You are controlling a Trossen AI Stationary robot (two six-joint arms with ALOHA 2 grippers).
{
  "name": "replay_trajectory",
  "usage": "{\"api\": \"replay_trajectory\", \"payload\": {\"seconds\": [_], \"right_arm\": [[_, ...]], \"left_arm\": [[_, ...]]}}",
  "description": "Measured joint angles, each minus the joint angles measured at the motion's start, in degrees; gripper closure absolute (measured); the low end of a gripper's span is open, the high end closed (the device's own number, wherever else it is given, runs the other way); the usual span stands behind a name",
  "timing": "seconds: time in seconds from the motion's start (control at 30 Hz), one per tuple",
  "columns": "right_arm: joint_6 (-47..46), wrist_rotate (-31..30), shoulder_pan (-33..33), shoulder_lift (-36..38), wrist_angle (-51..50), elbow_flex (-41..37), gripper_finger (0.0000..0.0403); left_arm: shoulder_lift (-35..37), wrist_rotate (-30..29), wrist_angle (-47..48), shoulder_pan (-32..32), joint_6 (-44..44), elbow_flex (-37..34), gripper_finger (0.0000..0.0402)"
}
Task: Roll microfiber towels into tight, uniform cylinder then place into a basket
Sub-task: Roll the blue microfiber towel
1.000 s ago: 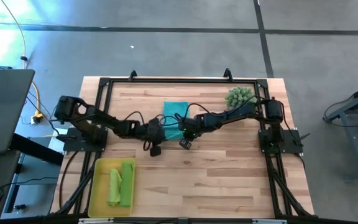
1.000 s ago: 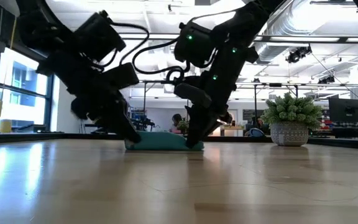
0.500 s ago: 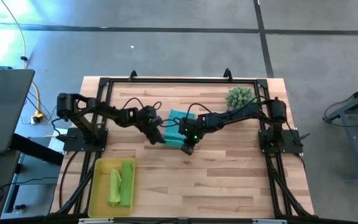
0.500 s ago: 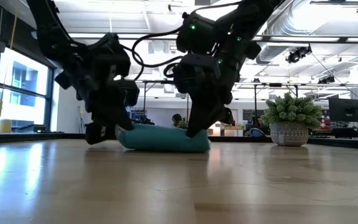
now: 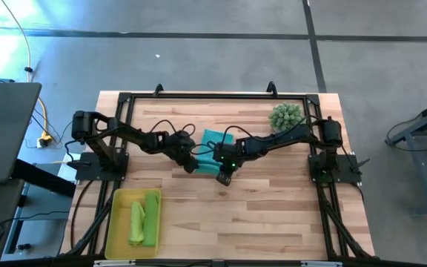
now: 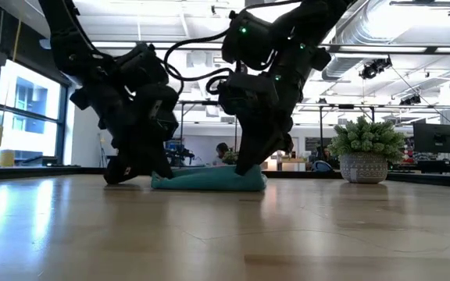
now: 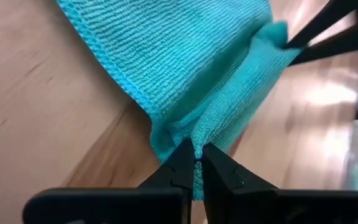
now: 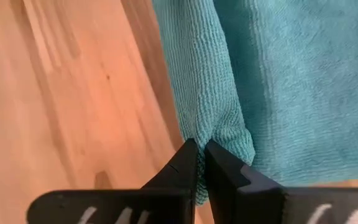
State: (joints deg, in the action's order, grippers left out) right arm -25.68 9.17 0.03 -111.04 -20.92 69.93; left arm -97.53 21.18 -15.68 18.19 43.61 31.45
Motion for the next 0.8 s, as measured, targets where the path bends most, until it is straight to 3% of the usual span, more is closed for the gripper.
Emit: {"api": "replay_trajectory", "payload": {"seconds": [0.13,0.37,0.5,0.67,0.8], "right_arm": [[5.0,-3.1,0.0,0.4,-2.0,0.0,0.0368],[7.9,-4.5,-1.5,6.2,-9.5,0.0,0.0292],[11.5,-5.4,0.0,9.2,-8.3,0.0,0.0278],[23.4,-13.9,6.0,7.6,1.0,-1.0,0.0277],[25.6,-22.7,8.7,4.8,2.3,-1.9,0.0276]], "left_arm": [[-0.3,-3.2,4.0,-1.7,-2.4,1.8,0.0394],[-0.4,-6.2,4.2,-3.1,-4.2,2.1,0.0394],[-0.4,-7.0,4.3,-3.1,-4.1,2.1,0.0394],[-0.4,-7.7,4.1,-3.2,-4.8,2.1,0.0394],[-0.4,-7.8,4.1,-3.2,-4.8,2.1,0.0394]]}}
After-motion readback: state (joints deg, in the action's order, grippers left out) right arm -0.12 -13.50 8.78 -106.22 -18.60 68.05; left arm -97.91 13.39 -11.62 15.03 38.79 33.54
